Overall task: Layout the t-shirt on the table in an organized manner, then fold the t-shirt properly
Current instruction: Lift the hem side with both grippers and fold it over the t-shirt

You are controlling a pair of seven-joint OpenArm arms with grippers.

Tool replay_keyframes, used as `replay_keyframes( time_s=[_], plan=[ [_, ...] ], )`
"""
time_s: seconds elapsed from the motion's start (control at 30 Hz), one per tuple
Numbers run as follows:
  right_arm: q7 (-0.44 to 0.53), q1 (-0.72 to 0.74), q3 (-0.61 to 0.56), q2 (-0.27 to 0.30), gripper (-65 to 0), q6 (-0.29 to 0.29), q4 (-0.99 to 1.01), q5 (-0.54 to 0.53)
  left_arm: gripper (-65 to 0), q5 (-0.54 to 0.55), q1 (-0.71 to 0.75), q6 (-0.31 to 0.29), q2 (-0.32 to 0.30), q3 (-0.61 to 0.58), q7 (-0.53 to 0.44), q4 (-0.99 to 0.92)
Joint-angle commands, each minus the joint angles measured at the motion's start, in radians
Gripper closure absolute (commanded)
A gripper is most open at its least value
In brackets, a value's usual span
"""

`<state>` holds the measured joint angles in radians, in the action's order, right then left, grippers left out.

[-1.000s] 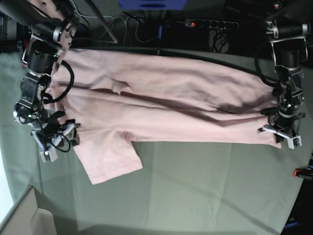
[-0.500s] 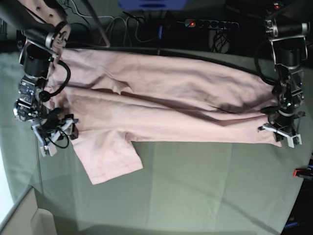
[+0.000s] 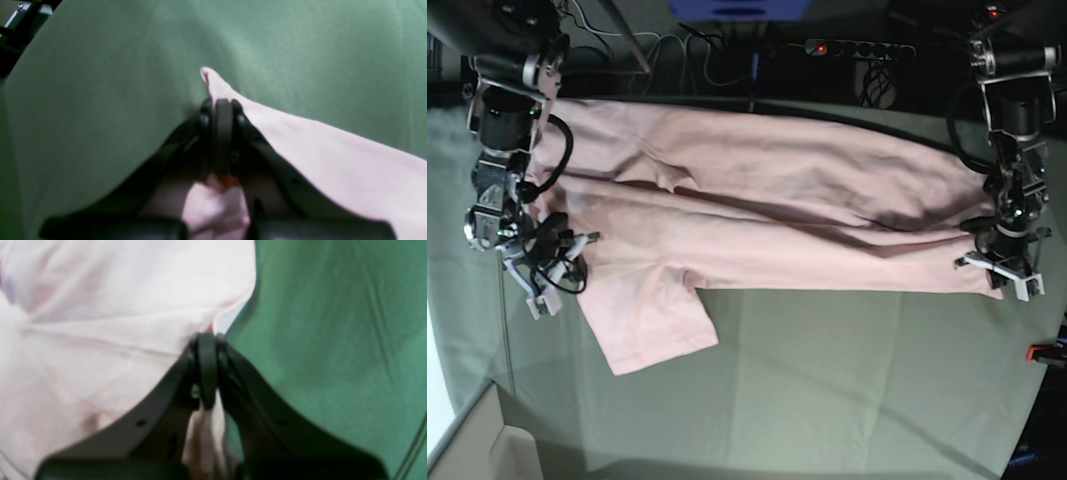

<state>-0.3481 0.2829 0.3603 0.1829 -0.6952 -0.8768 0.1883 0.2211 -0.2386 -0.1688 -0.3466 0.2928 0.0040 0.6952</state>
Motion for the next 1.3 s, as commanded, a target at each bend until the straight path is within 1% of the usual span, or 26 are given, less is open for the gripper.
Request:
replay_keyframes(
  time_s=[0.0, 0.17, 0.33, 0.5, 0.6, 0.73, 0.83, 0.9, 0.97, 1.13, 1.27],
  plan=[
    [0.008, 0.016, 0.006, 0.017, 0.0, -0.003, -0.038, -0.003, 0.0, 0.007, -0.025, -0.001, -0.016, 0.004, -0.025, 0.021],
    [0.008, 0.017, 0.059, 0.014, 0.0, -0.003, -0.212, -0.005, 0.0, 0.007, -0.052, -0.001, -0.016, 0.004, -0.025, 0.057],
    [0.008, 0.039, 0.098, 0.004, 0.0, -0.003, -0.324, -0.005, 0.0, 0.007, -0.061, 0.001, -0.015, 0.003, -0.025, 0.134],
    [0.008, 0.049, 0.098, 0.002, 0.0, -0.003, -0.378, -0.006, 0.0, 0.007, -0.087, 0.001, 0.011, 0.003, -0.025, 0.189],
    [0.008, 0.049, 0.099, 0.000, 0.0, -0.003, -0.411, -0.010, 0.0, 0.007, -0.098, 0.001, 0.011, 0.003, -0.025, 0.203],
    [0.008, 0.049, 0.099, -0.009, 0.0, -0.003, -0.447, -0.043, 0.0, 0.007, -0.146, 0.001, 0.016, 0.001, -0.025, 0.203],
    [0.008, 0.049, 0.099, -0.010, 0.0, -0.003, -0.447, -0.043, 0.0, 0.007, -0.176, -0.005, 0.036, 0.001, 0.026, 0.205],
    [0.008, 0.045, 0.099, -0.010, 0.0, -0.003, -0.447, -0.043, 0.0, 0.007, -0.204, -0.005, 0.037, 0.001, 0.063, 0.205],
    [0.008, 0.040, 0.099, -0.012, 0.0, -0.003, -0.447, -0.043, 0.0, 0.007, -0.216, -0.005, 0.039, 0.001, 0.080, 0.205],
    [0.007, -0.011, 0.099, -0.033, 0.0, -0.003, -0.462, -0.045, 0.0, 0.007, -0.209, -0.005, 0.034, 0.003, 0.081, 0.222],
    [0.008, -0.070, 0.099, -0.059, 0.0, -0.003, -0.505, -0.046, 0.0, 0.007, -0.149, -0.005, 0.030, 0.004, 0.081, 0.274]
  ],
)
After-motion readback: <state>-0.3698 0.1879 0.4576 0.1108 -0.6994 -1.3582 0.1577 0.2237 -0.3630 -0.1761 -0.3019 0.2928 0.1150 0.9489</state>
